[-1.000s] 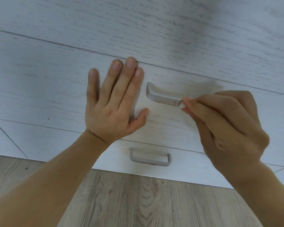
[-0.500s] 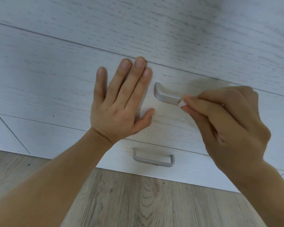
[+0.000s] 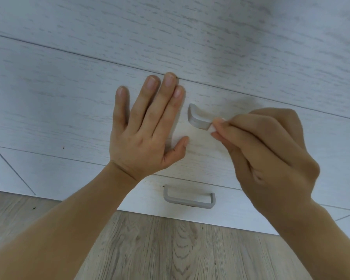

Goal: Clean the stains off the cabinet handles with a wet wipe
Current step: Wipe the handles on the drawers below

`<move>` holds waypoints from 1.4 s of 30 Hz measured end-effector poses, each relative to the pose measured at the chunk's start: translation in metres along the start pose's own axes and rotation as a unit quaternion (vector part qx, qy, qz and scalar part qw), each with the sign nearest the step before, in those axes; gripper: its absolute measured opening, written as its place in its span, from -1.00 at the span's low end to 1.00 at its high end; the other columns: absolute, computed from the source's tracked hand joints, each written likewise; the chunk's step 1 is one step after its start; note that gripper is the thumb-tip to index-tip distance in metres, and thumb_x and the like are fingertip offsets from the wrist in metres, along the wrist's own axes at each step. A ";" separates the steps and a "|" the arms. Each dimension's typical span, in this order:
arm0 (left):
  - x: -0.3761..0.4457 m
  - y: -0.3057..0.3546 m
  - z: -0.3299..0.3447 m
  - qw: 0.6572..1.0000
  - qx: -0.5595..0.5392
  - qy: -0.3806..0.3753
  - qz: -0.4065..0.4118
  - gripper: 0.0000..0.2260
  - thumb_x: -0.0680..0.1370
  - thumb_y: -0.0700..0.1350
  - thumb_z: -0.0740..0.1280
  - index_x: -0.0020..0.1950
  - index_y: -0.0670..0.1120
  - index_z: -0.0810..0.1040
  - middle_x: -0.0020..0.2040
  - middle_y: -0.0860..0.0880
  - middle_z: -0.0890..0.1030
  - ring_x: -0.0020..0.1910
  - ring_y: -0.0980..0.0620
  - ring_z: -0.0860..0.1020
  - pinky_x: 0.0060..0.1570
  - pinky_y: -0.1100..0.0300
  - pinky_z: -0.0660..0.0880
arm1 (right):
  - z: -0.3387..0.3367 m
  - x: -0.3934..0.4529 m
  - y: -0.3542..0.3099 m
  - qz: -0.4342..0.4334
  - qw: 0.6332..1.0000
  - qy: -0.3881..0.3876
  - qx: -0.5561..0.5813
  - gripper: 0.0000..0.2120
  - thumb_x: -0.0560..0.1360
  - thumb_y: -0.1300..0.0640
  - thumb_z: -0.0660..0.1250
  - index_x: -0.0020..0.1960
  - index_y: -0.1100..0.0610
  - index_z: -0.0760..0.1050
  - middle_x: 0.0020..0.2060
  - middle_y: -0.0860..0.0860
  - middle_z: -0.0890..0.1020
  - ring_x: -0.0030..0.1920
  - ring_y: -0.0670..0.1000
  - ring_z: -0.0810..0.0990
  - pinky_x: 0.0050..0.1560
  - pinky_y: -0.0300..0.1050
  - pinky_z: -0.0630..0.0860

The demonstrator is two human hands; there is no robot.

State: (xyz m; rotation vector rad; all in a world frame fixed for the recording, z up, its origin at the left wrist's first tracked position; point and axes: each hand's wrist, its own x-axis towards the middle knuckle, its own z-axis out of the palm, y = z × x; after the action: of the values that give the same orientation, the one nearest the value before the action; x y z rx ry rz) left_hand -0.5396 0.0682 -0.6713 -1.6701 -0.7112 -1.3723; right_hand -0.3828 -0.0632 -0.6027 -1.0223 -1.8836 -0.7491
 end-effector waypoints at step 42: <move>0.000 0.002 0.000 1.000 -0.010 0.001 -0.006 -0.33 0.57 0.16 0.07 0.56 -0.18 0.04 0.56 -0.09 0.10 0.54 -0.01 0.00 0.50 -0.07 -0.05 | 0.013 0.010 -0.017 -0.016 0.998 0.021 -0.052 -0.94 0.52 0.34 0.41 -0.08 0.32 0.67 -0.27 0.09 0.64 -0.15 -0.02 0.45 -0.14 -0.14 0.44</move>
State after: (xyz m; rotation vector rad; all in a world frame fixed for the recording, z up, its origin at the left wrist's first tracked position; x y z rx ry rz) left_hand -0.5381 0.0672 -0.6721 -1.6817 -0.7097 -1.3937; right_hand -0.4056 -0.0573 -0.6023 -1.0346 -1.8456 -0.8881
